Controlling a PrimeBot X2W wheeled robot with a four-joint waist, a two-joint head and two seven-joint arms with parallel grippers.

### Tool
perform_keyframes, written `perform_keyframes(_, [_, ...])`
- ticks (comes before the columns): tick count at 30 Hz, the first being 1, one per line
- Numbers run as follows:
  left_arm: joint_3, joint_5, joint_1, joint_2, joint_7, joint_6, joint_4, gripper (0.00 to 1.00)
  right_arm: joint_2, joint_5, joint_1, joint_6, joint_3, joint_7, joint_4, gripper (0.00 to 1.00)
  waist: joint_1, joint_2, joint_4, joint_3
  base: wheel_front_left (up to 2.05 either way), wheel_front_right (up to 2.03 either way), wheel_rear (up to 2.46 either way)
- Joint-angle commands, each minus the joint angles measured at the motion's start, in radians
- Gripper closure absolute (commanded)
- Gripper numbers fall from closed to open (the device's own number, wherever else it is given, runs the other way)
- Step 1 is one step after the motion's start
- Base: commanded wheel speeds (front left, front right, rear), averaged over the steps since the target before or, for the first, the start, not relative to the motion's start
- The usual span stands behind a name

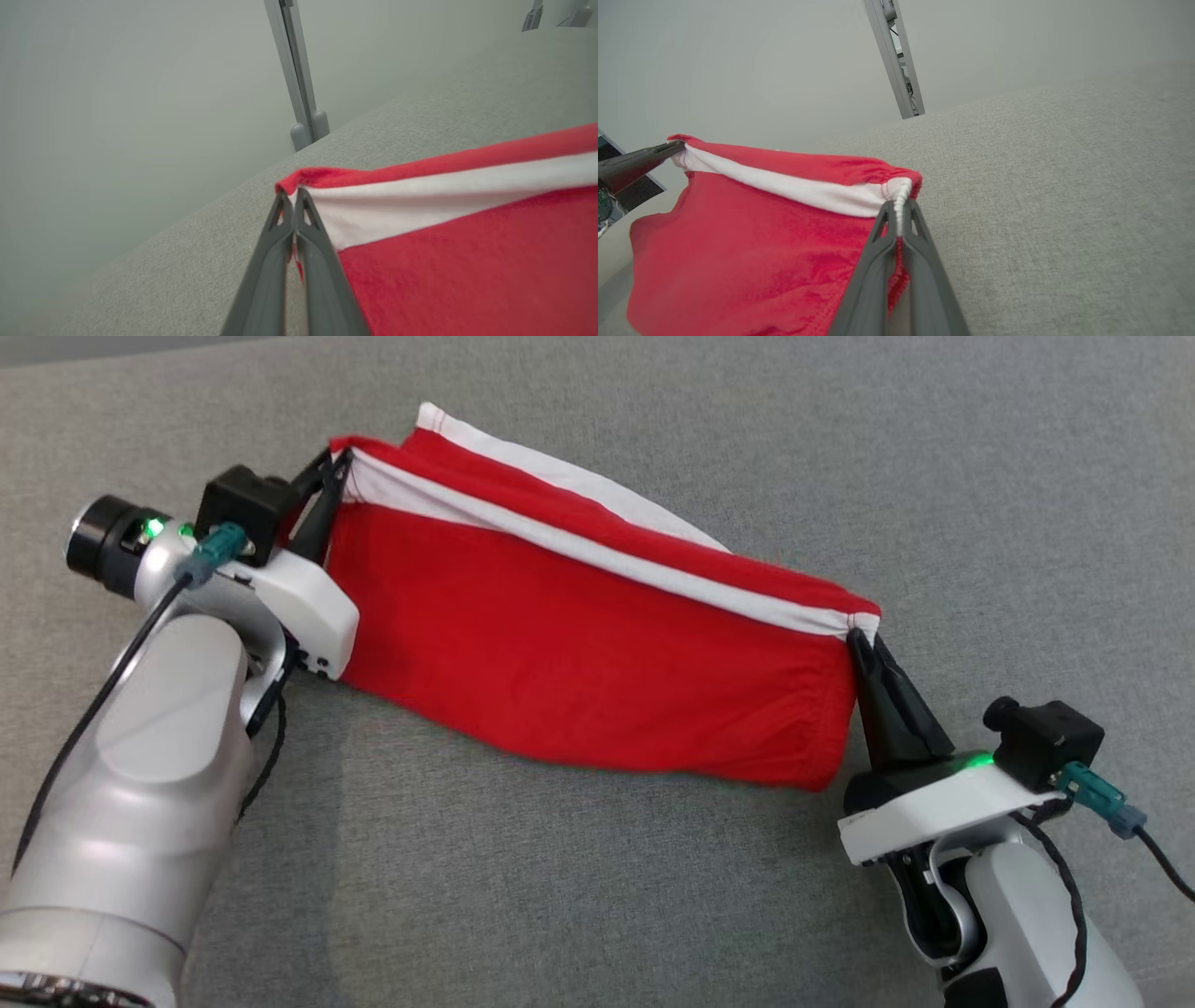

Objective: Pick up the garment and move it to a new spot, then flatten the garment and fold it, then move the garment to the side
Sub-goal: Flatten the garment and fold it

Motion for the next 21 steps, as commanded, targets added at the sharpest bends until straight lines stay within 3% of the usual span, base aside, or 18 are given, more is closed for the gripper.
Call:
perform_keyframes(1, [-0.003,-0.006,-0.021,0.002,-0.002,0.0,0.01,1.0,-0.004,0.003,-0.015,0.0,0.002,-0.005,-0.006,1.0,0.0,0.0,-0.024,0.042,0.0,0.0,0.0])
perform_keyframes(15, [-0.019,0.013,-0.221,-0.021,-0.002,0.039,0.177,1.0,-0.004,0.068,-0.092,0.0,0.022,-0.005,-0.063,1.0,0.0,0.0,-0.071,0.13,0.0,0.0,0.0])
perform_keyframes(16, [-0.021,0.015,-0.226,-0.022,-0.002,0.043,0.183,0.87,-0.004,0.065,-0.095,0.0,0.029,-0.005,-0.064,1.0,0.0,0.0,-0.074,0.133,0.0,0.0,0.0])
perform_keyframes(17, [-0.022,0.016,-0.231,-0.024,-0.002,0.051,0.181,0.65,-0.005,0.065,-0.094,0.0,0.031,-0.005,-0.064,0.93,0.0,0.0,-0.074,0.135,0.0,0.0,0.0])
perform_keyframes(18, [-0.024,0.018,-0.231,-0.028,-0.002,0.057,0.181,0.36,-0.005,0.063,-0.094,0.0,0.03,-0.005,-0.06,0.57,0.0,0.0,-0.074,0.136,0.0,0.0,0.0])
perform_keyframes(19, [-0.023,0.015,-0.225,-0.035,-0.002,0.061,0.187,0.0,-0.004,0.055,-0.097,0.0,0.034,-0.005,-0.057,0.02,0.0,0.0,-0.073,0.136,0.0,0.0,0.0])
perform_keyframes(21, [-0.022,0.008,-0.214,-0.041,-0.002,0.062,0.199,0.0,-0.004,0.035,-0.102,0.0,0.036,-0.005,-0.06,0.0,0.0,0.0,-0.07,0.134,0.0,0.0,0.0])
